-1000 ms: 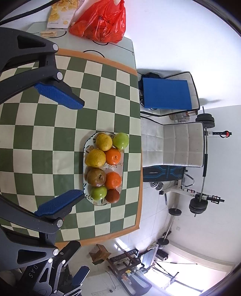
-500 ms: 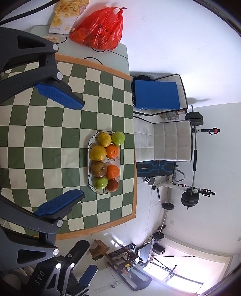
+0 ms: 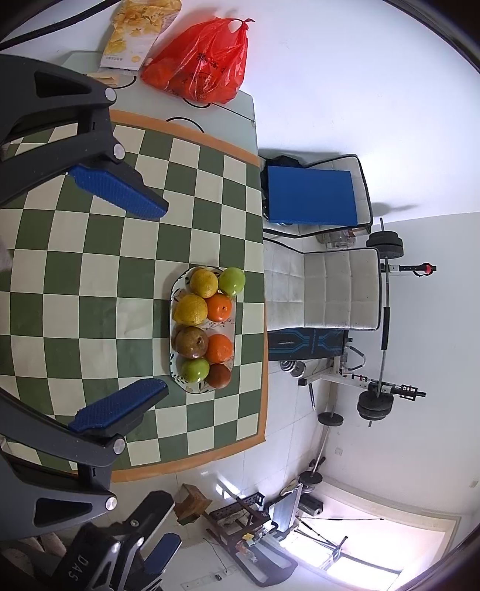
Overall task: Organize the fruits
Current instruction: 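Lift both tools back toward the two cherry tomatoes, then grasp a cherry tomato with the right tool while the left tool grasps the other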
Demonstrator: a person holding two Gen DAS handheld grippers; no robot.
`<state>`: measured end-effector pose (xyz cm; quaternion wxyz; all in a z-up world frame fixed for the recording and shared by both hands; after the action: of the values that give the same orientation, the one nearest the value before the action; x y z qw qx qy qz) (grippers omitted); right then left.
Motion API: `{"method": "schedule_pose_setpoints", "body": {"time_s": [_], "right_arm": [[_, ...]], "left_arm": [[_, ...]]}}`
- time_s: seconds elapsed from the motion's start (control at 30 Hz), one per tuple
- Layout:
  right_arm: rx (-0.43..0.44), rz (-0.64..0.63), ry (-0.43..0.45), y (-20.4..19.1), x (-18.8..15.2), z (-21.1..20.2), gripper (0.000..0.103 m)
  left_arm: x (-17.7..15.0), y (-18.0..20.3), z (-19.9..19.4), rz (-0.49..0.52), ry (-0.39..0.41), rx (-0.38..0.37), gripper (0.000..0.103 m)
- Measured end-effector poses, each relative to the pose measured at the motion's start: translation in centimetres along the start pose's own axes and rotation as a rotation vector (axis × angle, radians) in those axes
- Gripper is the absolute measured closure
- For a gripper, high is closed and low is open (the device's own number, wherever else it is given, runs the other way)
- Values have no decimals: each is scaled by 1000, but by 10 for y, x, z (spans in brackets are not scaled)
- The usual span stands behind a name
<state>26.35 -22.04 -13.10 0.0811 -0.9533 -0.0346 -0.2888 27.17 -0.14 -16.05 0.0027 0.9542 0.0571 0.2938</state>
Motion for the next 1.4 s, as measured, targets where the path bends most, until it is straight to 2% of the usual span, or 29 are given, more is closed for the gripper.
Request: {"method": "schedule_pose_setpoints", "body": {"time_s": [0.03,0.13,0.23,0.33,0.37,0.4,0.53,0.6,0.67,0.77,0.83,1.07,1.1,1.23,1.33,1.4], "right_arm": [[0,22,-17,8,-2,9,7],[-20,75,-74,36,-13,37,7],[-44,147,-174,74,-41,80,7],[-66,223,-299,111,-82,125,8],[-63,252,-343,121,-99,141,11],[-53,278,-394,129,-119,159,21],[-42,337,-524,143,-179,209,40],[-42,340,-550,142,-197,223,48],[-31,340,-561,139,-206,232,51],[-36,306,-575,133,-218,244,70],[-51,282,-554,132,-218,241,70],[-81,376,-493,169,-216,217,70],[-90,388,-492,177,-217,215,70],[-120,420,-496,198,-220,211,70],[-132,434,-492,210,-219,206,70],[-138,438,-490,215,-215,206,70]], "left_arm": [[-1,0,7,-4,-14,5,1],[-4,0,25,-5,-40,23,1],[-14,6,54,13,-97,40,1],[-29,16,86,41,-168,58,1],[-34,20,97,53,-195,63,1],[-40,25,107,66,-222,66,1],[-68,54,153,158,-337,80,1],[-79,65,170,206,-375,88,1],[-90,77,187,252,-421,88,1],[-103,96,208,299,-481,72,1],[-109,111,219,322,-517,45,1],[-124,181,251,385,-595,-100,1],[-127,191,254,393,-605,-119,4],[-141,225,270,461,-642,-160,29],[-149,240,277,505,-657,-166,45],[-152,246,280,509,-664,-179,59]]}}
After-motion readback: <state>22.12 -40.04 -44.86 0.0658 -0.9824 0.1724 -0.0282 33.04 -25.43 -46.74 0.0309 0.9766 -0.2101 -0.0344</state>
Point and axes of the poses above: each gripper's, at about its wrist camera, not at the fingertips, and z roughly the way its jaws point, y to its right, x to its top, the point moved 9 cm from there along z, roughly the way its jaws point, and after that the axes turned 2 degrees about -x, right-handed, at the moved point
